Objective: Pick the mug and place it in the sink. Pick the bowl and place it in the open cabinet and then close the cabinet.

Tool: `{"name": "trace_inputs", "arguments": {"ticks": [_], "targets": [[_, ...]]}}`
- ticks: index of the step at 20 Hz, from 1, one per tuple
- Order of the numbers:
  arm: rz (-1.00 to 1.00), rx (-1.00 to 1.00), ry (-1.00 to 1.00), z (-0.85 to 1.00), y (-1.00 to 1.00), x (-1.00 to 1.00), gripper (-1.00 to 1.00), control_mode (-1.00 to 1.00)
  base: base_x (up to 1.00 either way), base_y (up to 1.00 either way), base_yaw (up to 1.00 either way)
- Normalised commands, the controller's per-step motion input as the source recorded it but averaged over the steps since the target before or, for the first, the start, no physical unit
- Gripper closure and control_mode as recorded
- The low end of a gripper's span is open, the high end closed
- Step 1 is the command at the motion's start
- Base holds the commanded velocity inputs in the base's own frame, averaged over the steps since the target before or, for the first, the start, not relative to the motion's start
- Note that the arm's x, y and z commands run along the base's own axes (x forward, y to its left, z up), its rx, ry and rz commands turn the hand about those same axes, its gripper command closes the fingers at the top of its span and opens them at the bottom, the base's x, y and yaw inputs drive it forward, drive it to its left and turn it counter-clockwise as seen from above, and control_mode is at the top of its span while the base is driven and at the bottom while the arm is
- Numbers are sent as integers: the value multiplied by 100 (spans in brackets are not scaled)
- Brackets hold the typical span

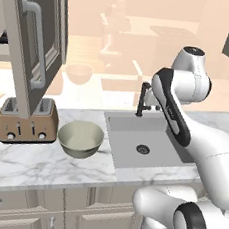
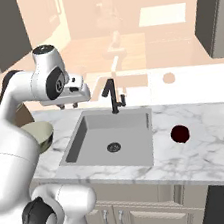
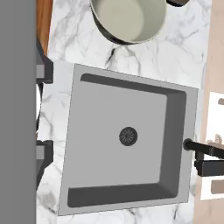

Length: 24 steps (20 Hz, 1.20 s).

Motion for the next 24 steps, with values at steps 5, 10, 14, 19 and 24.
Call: {"name": "trace_inputs", "arguments": {"ticks": [5, 10, 14, 19, 24], "targets": [[0, -2, 1, -16, -6, -4, -100, -100, 0, 0, 0], [2, -2, 0, -12, -42, -12, -100, -100, 0, 0, 0], [1, -2, 0, 0, -60, -34, -100, -100, 0, 0, 0], [0, -2, 0, 0, -61, -40, -100, -100, 0, 0, 0], [0, -1, 0, -3, -56, -13, -100, -100, 0, 0, 0]]}}
